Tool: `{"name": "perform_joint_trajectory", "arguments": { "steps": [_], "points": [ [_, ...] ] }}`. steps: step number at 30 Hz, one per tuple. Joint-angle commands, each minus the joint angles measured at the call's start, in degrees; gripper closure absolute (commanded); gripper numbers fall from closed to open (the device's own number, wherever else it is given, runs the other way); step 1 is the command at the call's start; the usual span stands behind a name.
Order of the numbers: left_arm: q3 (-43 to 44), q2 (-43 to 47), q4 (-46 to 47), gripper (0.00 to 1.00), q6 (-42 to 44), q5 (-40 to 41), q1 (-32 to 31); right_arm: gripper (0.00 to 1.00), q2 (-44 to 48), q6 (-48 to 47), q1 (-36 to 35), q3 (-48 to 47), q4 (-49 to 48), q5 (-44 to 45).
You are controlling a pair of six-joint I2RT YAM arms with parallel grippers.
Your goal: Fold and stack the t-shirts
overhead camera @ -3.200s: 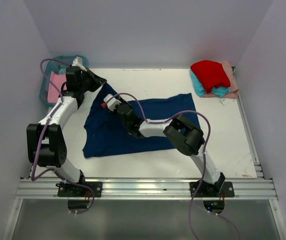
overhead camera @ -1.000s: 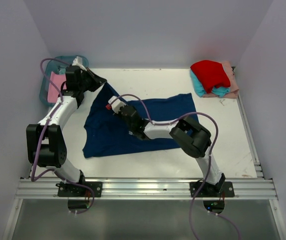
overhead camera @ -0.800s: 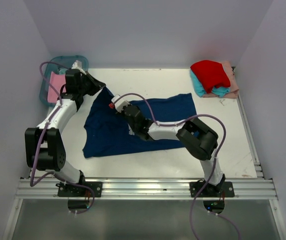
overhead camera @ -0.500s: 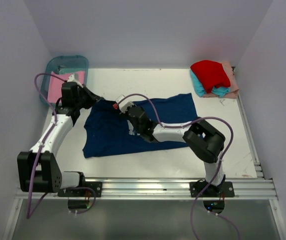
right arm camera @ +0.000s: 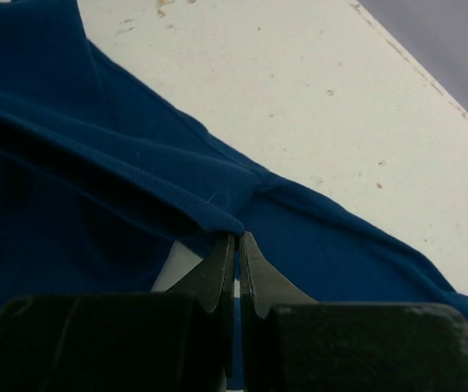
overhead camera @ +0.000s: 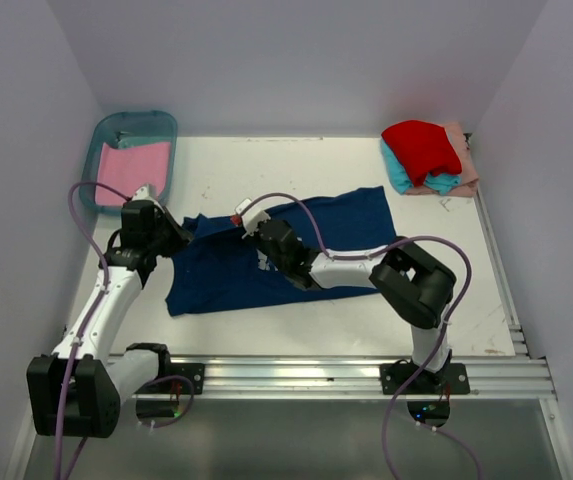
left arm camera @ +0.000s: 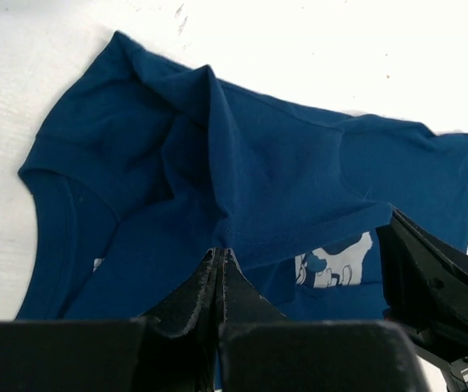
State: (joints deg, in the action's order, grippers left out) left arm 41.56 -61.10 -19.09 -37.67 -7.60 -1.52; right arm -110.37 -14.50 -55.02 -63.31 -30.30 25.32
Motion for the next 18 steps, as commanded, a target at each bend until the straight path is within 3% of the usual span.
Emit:
{"name": "perform_joint_trajectory", "arguments": {
  "steps": [1, 18],
  "points": [
    [-1.1, 2.7, -3.8, 1.00, 3.0, 3.4, 0.5, 1.00, 3.6, 3.4, 0.4, 1.5, 2.5, -1.6],
    [-4.3, 8.5, -10.2, 1.00, 5.2, 5.3, 0.5, 1.00, 7.8, 9.8, -2.6, 5.7, 8.7, -7.5]
  ]
}}
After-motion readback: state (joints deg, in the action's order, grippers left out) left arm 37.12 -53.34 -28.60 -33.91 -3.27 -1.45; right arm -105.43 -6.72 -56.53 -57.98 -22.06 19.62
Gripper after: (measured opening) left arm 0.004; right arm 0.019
